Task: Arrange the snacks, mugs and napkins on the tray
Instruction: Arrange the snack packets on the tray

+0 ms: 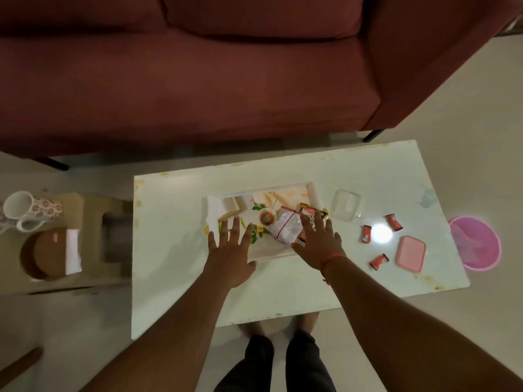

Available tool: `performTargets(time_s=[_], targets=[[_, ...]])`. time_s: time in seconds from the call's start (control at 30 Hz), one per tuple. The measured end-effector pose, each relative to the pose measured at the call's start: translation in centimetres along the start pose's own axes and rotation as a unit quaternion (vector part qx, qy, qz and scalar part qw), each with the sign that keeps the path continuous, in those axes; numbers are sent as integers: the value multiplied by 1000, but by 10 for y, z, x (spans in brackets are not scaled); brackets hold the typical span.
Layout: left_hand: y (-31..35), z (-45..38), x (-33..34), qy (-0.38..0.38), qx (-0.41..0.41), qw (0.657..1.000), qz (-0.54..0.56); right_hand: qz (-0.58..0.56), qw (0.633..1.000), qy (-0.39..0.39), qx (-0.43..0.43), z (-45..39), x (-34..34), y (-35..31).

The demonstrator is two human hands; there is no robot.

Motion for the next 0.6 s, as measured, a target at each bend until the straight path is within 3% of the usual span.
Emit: performTargets(time_s=[0.2, 0.47, 0.6], targets=[[16, -40, 43, 1, 16, 1000, 12, 85, 995, 5, -43, -36, 34, 9], [55, -113, 83, 28, 65, 998, 3, 224, 962, 69, -141, -94, 67, 13], [72, -131, 95, 31, 66, 997, 23, 233, 936, 162, -209, -112, 61, 6]])
Point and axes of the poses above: each hand's wrist, its own z-axis away from the middle knuckle, its own x-axis out of the palm, y = z × x, the point moved 7 cm from there along -z, towards the middle knuckle, and after that the axes turned 4 degrees about -x, right-handed, at the moved point
